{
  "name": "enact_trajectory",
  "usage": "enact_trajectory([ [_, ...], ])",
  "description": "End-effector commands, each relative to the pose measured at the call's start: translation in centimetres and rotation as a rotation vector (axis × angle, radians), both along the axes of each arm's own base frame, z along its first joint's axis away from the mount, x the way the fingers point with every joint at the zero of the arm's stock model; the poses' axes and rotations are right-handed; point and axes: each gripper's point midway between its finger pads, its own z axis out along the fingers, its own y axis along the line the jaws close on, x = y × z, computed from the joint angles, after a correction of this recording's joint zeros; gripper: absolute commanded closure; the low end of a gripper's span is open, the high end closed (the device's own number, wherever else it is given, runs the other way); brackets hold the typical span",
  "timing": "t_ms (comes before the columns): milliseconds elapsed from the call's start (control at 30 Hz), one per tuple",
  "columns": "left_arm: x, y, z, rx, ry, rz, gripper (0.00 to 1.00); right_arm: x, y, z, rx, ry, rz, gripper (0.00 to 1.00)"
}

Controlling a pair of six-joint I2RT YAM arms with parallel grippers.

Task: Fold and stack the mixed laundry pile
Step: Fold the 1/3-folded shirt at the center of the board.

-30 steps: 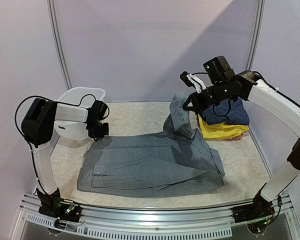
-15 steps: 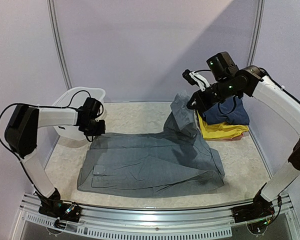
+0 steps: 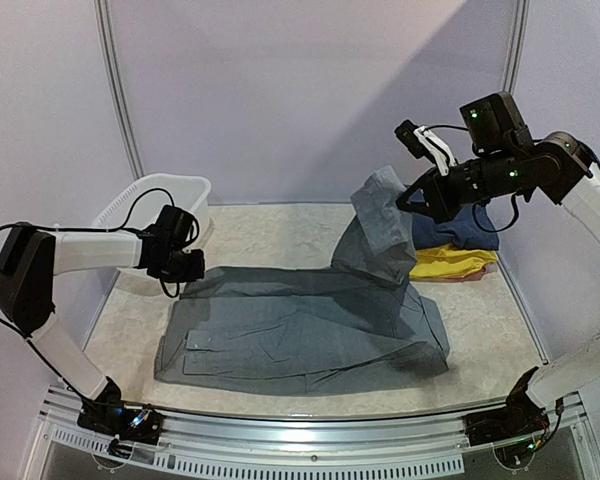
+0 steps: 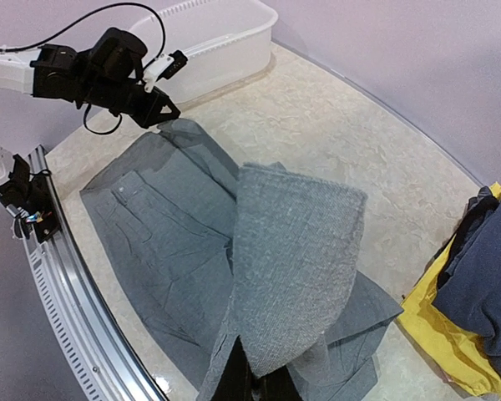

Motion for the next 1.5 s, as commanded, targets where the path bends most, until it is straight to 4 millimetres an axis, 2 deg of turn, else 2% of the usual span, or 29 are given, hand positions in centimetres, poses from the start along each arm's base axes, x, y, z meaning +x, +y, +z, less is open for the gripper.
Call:
enact_trajectory([
  [0,-0.7,-0.2,0.8,-0.007,-0.036,0.002,1.00,-2.0,0.2,-1.6,-0.034,0.051,0.021,1.00],
  [333,-3.7,0.5,1.5,0.049,-0.013,0.000,1.00,-3.7,-0.1,-2.6,-0.057,0.089,-0.031,1.00],
  [933,-7.9,1.1,-0.5,0.055,0.038,0.000,1.00,-6.9,-2.0,-3.4,-0.077,0.144,-0.064,1.00],
  [1167,-9.8,1.5,-1.1,0.062,0.051,0.009,0.99,-8.2,-1.9,-4.8,-0.110,0.200,-0.048,1.00],
  [1233,-10.2,1.6,-1.3,0.059,0.052,0.016,0.92,-8.5,-1.5,-5.3,-0.127,0.213,-0.033,1.00],
  [1300,-10.7,1.8,-1.6,0.060,0.052,0.025,0.72,-8.8,-1.1,-5.6,-0.137,0.219,-0.018,1.00],
  [1367,-10.8,1.8,-1.2,0.060,0.035,0.025,0.57,-8.9,-0.7,-5.9,-0.141,0.227,-0.004,1.00],
  [1400,-10.8,1.7,-0.7,0.058,0.018,0.025,0.46,-9.0,-0.6,-6.1,-0.143,0.228,0.003,1.00],
  [1467,-10.8,1.5,0.4,0.048,-0.021,0.016,0.32,-9.0,-0.4,-6.4,-0.155,0.233,0.017,1.00],
])
